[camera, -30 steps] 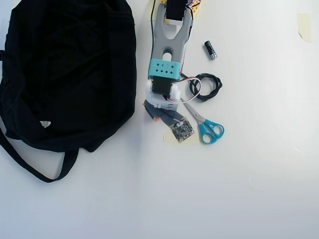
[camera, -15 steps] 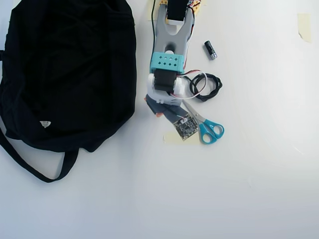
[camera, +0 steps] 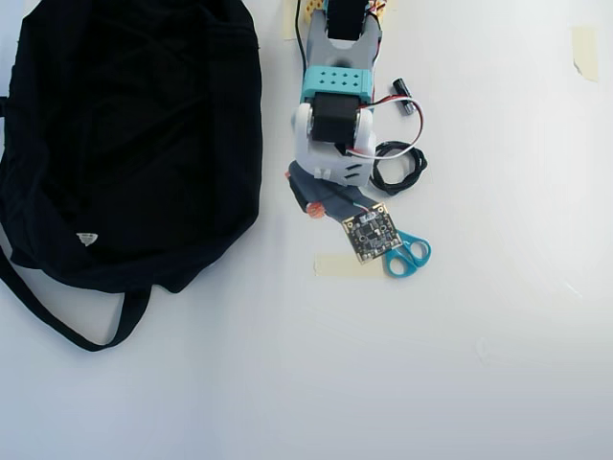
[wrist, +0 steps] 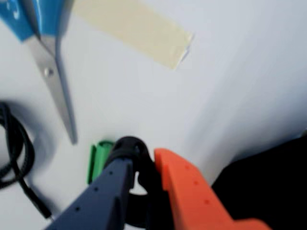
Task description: Put the bike light into the black bag
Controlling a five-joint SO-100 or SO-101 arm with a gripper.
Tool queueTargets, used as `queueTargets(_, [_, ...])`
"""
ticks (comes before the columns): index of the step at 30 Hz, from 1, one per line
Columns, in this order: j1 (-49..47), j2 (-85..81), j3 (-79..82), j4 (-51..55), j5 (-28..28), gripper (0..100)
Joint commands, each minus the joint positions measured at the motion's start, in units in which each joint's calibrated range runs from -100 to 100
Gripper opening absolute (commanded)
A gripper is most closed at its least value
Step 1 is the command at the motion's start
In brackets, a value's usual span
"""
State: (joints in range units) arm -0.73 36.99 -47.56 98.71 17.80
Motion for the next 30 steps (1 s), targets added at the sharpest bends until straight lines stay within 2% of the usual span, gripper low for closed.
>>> queueTargets(1, [-1.2,-2.0,-3.5,0.7,-3.7,2])
queueTargets(7, [-2.2,-2.3,-3.8,0.8,-5.3,2])
queueTargets(14, [-4.3,-9.2,0.9,0.9,-13.8,2])
queueTargets(25, [-4.5,-22.9,16.0,0.9,-14.3,2])
queueTargets(30, [-4.1,-30.3,23.6,0.9,-17.8,2])
